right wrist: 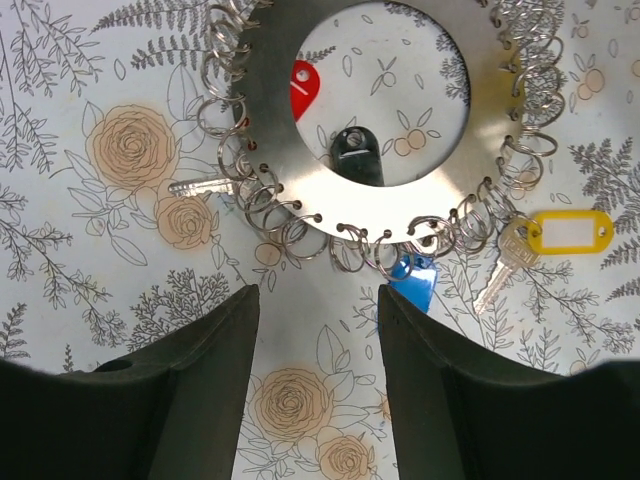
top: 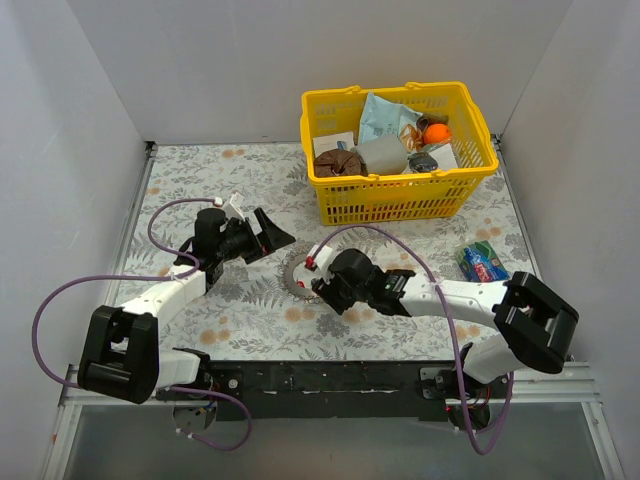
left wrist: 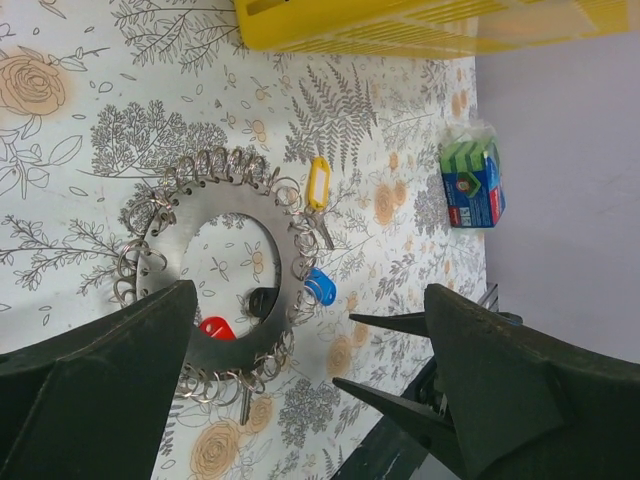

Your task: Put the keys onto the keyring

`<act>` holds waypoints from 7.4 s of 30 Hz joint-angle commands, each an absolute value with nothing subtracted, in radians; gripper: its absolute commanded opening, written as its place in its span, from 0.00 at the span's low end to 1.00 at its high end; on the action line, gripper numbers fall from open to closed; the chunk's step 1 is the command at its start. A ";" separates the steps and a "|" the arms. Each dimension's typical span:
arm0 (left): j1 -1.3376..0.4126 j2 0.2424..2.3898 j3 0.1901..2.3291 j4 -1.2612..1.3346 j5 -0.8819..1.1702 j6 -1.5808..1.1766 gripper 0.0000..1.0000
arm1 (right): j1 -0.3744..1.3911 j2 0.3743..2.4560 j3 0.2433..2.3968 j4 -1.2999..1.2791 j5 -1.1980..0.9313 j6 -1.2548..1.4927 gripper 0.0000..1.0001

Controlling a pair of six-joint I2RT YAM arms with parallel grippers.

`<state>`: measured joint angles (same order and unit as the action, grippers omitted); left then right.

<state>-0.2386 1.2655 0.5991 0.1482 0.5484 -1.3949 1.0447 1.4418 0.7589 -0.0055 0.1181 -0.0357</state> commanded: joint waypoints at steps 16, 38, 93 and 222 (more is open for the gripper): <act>-0.233 1.253 0.617 0.075 0.548 -1.325 0.98 | 1.080 1.586 0.853 0.020 0.035 -0.118 0.44; -0.232 1.258 0.617 0.080 0.551 -1.325 0.98 | 1.081 1.674 0.842 0.083 0.031 -0.092 0.01; -0.233 1.275 0.601 0.087 0.563 -1.312 0.98 | 0.923 1.684 0.824 0.206 -0.261 0.066 0.44; -0.489 1.542 0.686 -0.077 0.236 -1.167 0.31 | 0.848 1.695 0.618 0.518 -0.448 0.913 0.41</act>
<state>-0.4812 1.5665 0.7132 -0.0303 0.2646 -1.1713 0.8543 1.6772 0.6277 0.4702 -0.4328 0.8803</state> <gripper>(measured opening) 0.313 0.412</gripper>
